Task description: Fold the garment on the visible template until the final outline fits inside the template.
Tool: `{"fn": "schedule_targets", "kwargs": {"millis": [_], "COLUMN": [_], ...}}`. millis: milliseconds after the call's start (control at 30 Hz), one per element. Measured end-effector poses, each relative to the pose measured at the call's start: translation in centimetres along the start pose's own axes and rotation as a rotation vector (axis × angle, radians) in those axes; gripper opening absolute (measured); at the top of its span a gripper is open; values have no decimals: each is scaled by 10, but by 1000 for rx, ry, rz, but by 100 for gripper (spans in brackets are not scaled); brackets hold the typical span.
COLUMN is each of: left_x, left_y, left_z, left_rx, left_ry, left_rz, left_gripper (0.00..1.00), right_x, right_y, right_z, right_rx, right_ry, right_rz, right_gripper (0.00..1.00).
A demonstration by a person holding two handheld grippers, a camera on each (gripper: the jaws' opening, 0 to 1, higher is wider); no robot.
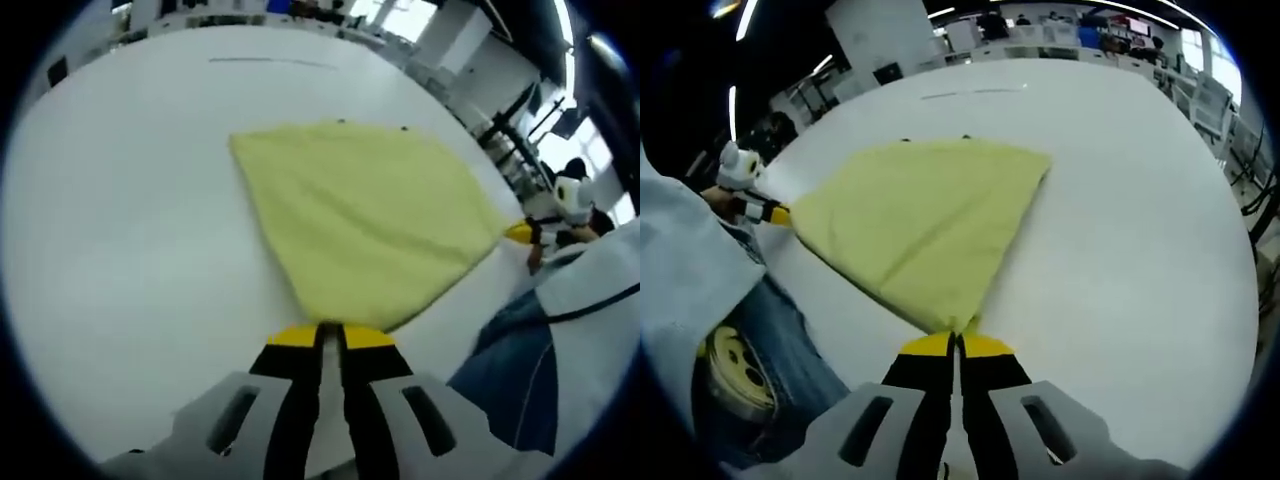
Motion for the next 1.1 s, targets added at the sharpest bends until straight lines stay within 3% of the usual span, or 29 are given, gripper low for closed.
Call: {"fn": "schedule_targets", "kwargs": {"millis": [200,400,567,800,967,1100], "left_x": [-8,-9,-5,-2,3,0], "left_y": [-3,0,3,-4,-8,-8], "left_z": [0,4,3,4,-1,2], "left_rx": [-16,23,49,60,85,36], "left_ry": [12,-6,-12,-10,3,15], "left_rz": [-8,-2,7,-43,-35,-13], "left_gripper": [0,0,17,16,7,1], "right_x": [-1,1,0,0,1,0], "right_y": [1,2,2,2,2,1], "right_z": [-1,-1,-1,-1,-1,-1], "right_rx": [4,1,0,-2,-1,-1], "right_ry": [1,-3,-2,-4,-4,-4], "right_rz": [-1,5,4,6,8,8], "right_gripper": [2,2,2,2,2,2]}}
Point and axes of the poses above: the point that each gripper's makers call its tool centre point, and the gripper's own axes: x roughly forward along the fingers, z roughly to its left, y roughly out of its underside, the point moved 9 cm from there along -x, roughly backward along the fingers, and after that the axes turned 6 degrees about -x, right-handed, at the moved point
